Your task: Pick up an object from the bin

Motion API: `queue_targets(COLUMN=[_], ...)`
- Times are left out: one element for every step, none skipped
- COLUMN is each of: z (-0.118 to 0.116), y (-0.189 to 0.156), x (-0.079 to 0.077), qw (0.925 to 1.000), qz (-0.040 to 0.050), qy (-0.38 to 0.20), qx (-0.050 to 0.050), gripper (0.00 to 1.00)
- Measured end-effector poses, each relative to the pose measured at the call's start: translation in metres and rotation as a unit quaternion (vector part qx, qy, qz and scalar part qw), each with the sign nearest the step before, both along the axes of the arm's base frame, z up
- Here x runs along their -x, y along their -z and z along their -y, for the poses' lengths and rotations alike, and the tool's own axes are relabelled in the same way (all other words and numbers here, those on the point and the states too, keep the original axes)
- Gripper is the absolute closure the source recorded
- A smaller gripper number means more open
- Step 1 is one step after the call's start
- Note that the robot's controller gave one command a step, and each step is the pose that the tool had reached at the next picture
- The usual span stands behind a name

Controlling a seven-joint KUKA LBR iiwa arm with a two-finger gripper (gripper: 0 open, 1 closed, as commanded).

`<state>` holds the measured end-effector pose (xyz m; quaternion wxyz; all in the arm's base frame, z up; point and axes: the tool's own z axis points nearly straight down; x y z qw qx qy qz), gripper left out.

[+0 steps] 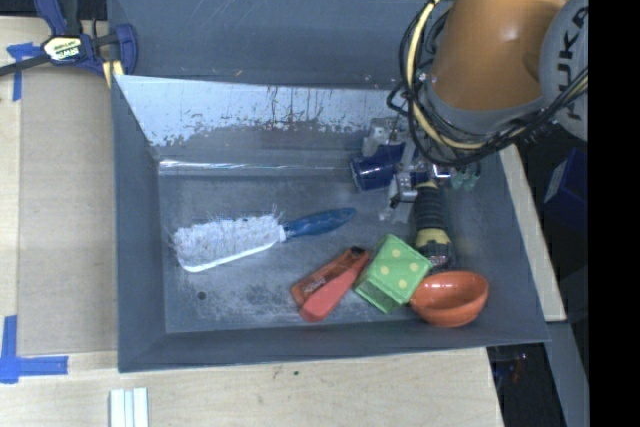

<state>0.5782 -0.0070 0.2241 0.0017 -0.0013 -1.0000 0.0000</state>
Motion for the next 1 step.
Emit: queue_targets(z=[0.0000], y=[-0.0037], x=[-0.0015], qw=[1.0000], qz=[0.0037], qy=[0.000], qx=[0.000], gripper=[0.00])
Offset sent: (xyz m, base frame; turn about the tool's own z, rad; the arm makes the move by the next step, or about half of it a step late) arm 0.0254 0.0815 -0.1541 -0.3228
